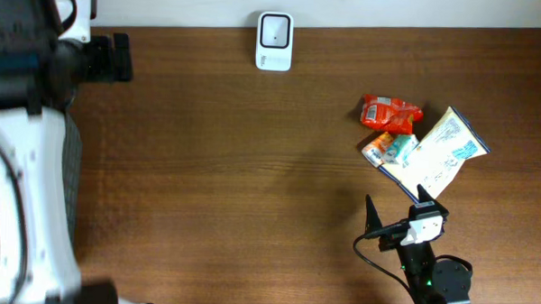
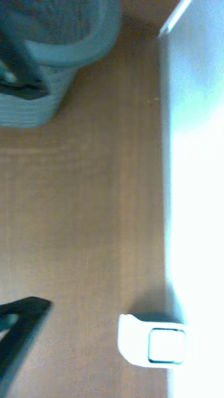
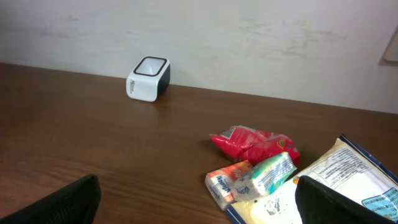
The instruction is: Scan the item barcode
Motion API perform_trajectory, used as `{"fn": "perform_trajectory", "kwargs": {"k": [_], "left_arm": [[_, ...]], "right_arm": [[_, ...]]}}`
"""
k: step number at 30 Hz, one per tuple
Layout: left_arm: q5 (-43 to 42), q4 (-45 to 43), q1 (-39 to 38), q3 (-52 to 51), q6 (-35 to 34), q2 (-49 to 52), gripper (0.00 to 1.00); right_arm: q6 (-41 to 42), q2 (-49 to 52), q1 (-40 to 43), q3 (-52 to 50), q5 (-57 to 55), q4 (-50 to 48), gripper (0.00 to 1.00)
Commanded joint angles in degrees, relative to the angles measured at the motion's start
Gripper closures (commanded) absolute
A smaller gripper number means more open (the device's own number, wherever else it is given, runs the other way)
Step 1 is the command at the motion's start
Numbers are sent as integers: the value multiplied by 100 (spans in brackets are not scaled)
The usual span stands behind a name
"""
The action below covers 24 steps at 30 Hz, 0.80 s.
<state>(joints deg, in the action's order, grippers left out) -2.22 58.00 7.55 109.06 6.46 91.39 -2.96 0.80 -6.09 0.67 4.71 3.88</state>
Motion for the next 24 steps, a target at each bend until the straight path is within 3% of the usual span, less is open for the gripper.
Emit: {"fn": "perform_trajectory", "kwargs": {"k": [1, 7, 11, 16, 24], "left_arm": [[-404, -1620, 35, -2448, 494, -1670, 1], [-704, -4712, 35, -6465, 544, -4387, 1], [-699, -5836, -22, -8218, 568, -5770, 1], [-682, -6505, -221, -9632, 815, -6979, 1], [-348, -6417, -538, -10697, 992, -8306, 1]], "right_arm": [[61, -61, 15, -35, -50, 24, 1], [61, -61, 15, -35, -50, 24, 1], [61, -59, 15, -35, -48, 24, 1], [61, -61, 15, -35, -48, 24, 1], [61, -59, 15, -35, -48, 24, 1]]}}
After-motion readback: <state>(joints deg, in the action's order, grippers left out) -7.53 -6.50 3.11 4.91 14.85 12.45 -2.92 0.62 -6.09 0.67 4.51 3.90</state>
